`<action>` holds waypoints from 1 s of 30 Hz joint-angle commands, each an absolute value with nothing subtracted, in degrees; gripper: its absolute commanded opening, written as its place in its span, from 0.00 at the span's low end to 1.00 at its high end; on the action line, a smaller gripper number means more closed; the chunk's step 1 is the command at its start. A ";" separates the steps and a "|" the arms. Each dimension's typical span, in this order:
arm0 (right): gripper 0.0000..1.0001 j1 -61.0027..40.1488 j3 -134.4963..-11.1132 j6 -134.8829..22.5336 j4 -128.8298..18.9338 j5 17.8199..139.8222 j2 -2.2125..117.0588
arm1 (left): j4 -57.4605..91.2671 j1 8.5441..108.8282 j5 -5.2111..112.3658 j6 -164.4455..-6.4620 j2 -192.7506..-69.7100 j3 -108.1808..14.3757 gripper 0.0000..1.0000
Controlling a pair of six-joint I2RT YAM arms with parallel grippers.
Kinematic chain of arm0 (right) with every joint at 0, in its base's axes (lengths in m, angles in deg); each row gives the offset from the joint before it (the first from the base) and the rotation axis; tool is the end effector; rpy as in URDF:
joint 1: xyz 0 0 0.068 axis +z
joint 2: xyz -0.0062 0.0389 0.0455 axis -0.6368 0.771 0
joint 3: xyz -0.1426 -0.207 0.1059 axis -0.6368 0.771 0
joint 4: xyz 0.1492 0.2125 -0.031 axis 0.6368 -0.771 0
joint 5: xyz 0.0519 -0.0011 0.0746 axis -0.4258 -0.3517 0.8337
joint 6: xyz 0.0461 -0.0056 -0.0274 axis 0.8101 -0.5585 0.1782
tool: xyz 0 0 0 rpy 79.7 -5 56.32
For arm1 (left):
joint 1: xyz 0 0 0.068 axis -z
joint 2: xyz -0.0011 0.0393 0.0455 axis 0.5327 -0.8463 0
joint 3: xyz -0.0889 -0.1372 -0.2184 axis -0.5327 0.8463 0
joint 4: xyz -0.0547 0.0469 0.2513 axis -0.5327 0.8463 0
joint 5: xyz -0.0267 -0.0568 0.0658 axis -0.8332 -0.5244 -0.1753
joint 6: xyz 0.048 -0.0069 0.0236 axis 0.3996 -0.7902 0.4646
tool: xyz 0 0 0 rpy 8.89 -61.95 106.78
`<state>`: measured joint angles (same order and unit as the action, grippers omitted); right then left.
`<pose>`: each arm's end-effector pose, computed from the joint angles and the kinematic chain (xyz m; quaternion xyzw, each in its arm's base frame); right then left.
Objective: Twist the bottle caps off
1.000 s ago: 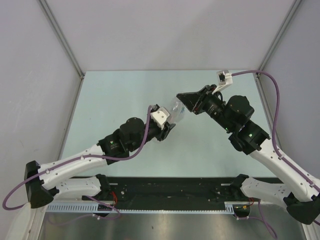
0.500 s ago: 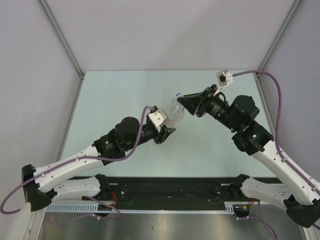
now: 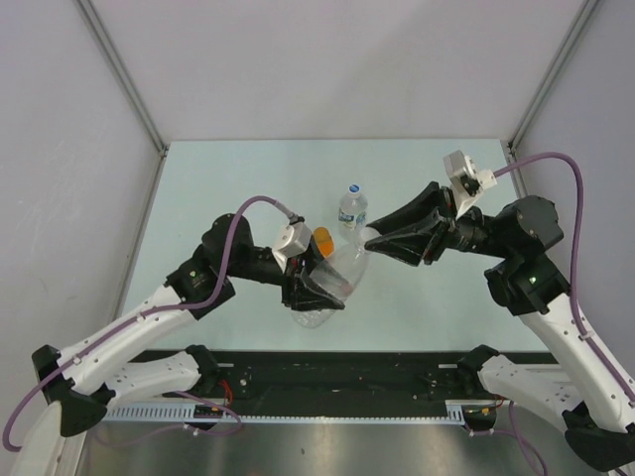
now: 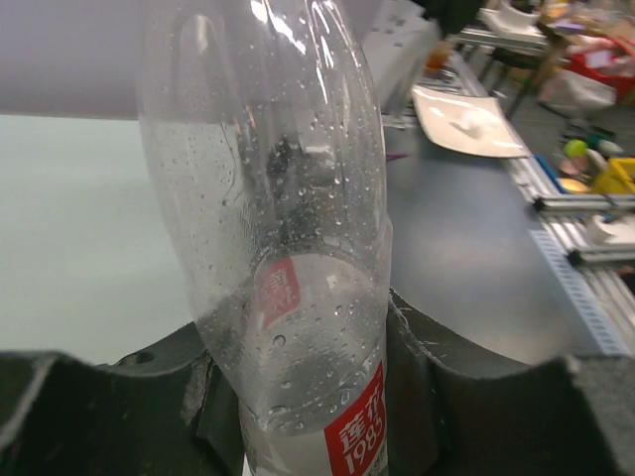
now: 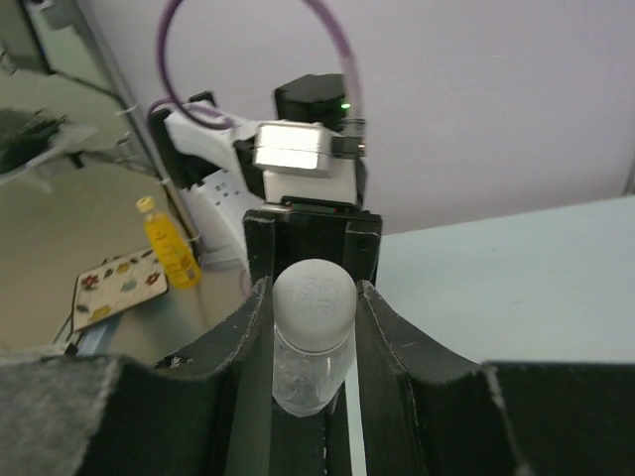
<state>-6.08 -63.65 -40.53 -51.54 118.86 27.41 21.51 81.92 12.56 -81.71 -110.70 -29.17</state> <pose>0.1250 0.1144 0.4724 -0.3773 0.5023 0.5568 0.5434 0.1156 -0.1781 0.3825 0.5038 0.5128 -0.5664 0.4031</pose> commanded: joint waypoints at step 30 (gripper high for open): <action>0.00 -11.07 -64.32 -41.64 -46.10 137.72 23.01 | 5.74 77.28 -11.73 -90.84 -111.20 -29.40 0.00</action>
